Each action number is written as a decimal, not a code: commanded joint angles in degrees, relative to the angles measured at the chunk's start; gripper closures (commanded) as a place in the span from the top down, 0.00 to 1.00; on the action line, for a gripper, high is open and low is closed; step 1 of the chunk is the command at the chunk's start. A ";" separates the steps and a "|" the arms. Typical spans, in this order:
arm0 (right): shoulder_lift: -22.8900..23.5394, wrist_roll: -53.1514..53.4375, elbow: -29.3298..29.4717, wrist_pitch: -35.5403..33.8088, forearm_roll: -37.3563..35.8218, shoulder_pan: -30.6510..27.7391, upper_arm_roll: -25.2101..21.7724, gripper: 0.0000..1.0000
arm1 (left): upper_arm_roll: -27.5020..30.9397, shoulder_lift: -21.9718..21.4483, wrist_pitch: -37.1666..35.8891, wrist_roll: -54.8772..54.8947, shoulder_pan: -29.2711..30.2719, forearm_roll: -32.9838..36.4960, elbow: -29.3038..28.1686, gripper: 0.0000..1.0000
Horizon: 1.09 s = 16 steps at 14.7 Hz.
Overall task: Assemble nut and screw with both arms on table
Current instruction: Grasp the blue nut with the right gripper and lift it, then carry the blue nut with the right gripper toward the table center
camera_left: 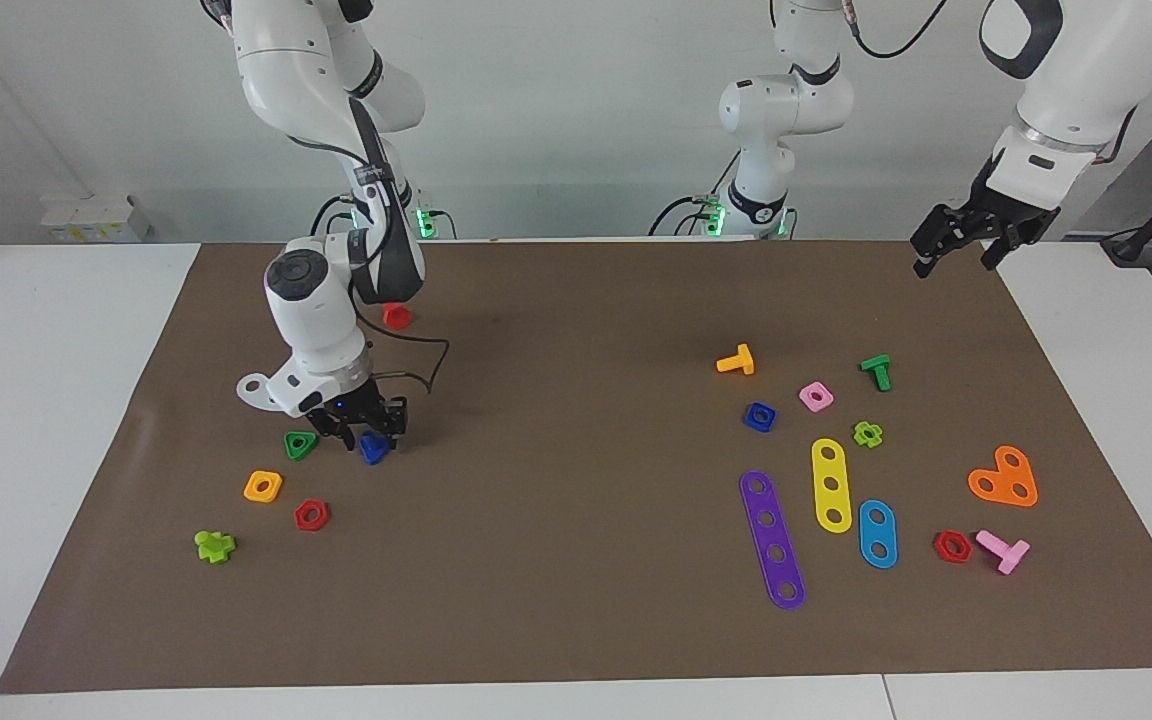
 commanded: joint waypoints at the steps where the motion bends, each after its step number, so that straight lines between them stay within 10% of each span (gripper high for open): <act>1: -0.92 -2.06 -0.60 0.55 1.38 -0.04 -0.09 0.43 | 0.00 -0.41 -0.12 -0.67 -0.13 1.15 -0.52 1.00; 6: -1.63 -2.14 -0.43 -0.86 1.38 -0.31 -0.09 0.00 | 0.00 -0.49 -0.12 -0.67 -0.13 1.15 -0.52 1.00; 16: 1.09 17.52 11.16 -5.41 0.86 10.05 0.79 0.00 | 0.00 -0.41 -0.12 -0.67 -0.13 1.15 -0.52 1.00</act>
